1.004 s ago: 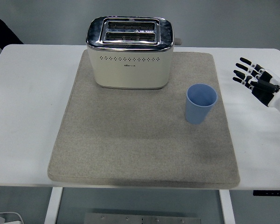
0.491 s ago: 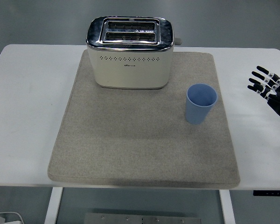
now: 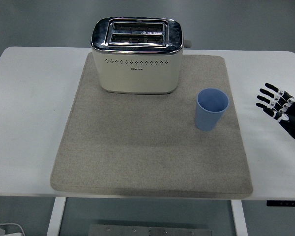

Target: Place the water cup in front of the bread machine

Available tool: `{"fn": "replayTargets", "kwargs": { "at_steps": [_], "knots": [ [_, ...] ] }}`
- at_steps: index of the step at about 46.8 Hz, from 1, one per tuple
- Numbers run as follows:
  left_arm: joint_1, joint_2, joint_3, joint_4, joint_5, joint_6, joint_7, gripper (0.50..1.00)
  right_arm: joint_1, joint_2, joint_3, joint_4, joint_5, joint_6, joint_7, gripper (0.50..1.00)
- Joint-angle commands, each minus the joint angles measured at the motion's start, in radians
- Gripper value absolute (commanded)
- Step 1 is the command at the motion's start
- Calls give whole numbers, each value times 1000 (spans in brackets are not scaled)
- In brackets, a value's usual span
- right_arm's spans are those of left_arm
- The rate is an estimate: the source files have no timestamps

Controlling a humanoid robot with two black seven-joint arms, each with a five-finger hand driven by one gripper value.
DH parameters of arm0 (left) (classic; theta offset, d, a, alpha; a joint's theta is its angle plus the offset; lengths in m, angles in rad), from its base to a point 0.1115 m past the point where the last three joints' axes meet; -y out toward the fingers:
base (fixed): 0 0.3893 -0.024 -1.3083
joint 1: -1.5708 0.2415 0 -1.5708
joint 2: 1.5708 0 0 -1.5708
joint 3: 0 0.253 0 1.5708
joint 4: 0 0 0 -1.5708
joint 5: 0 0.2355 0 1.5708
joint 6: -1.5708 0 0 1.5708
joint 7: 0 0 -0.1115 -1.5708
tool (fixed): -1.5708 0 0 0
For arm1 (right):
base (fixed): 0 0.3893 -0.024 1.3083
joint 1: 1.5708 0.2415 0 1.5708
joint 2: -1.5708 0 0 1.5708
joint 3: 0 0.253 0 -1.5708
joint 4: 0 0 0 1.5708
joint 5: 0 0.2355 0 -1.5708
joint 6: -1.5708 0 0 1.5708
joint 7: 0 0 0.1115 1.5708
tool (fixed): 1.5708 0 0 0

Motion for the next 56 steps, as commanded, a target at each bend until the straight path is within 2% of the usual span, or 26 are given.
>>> {"fn": "replayTargets", "kwargs": {
  "at_steps": [1,13,29,56],
  "knots": [
    [0,0,0,-1,0,0,0,1000,-12,6,0,2,-19,-5,0,921],
    [0,0,0,-1,0,0,0,1000,-35,35,0,31,-27,-41,0,921],
    [0,0,0,-1,0,0,0,1000,-63,102,3,101,-114,-174,0,921],
    [0,0,0,-1,5,0,0,1000,-49,147,3,115,-115,-231,0,919]
  ]
}}
